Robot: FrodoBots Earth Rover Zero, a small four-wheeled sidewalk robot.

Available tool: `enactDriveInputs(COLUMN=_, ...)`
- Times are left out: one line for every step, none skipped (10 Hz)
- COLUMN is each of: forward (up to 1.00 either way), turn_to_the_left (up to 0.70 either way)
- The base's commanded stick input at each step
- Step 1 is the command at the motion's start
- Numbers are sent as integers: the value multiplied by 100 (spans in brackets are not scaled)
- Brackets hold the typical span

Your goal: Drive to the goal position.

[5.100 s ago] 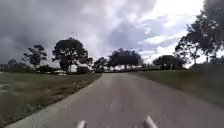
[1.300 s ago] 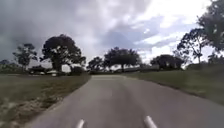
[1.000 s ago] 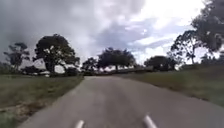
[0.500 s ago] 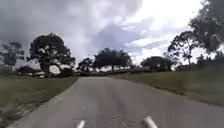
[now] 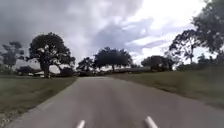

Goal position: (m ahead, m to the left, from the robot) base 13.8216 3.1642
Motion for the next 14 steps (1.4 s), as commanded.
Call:
enactDriveInputs(forward=70, turn_to_the_left=0)
enactDriveInputs(forward=70, turn_to_the_left=0)
enactDriveInputs(forward=70, turn_to_the_left=0)
enactDriveInputs(forward=70, turn_to_the_left=0)
enactDriveInputs(forward=70, turn_to_the_left=0)
enactDriveInputs(forward=70, turn_to_the_left=0)
enactDriveInputs(forward=70, turn_to_the_left=0)
enactDriveInputs(forward=70, turn_to_the_left=0)
enactDriveInputs(forward=70, turn_to_the_left=0)
enactDriveInputs(forward=70, turn_to_the_left=0)
enactDriveInputs(forward=70, turn_to_the_left=0)
enactDriveInputs(forward=70, turn_to_the_left=0)
enactDriveInputs(forward=70, turn_to_the_left=0)
enactDriveInputs(forward=70, turn_to_the_left=0)
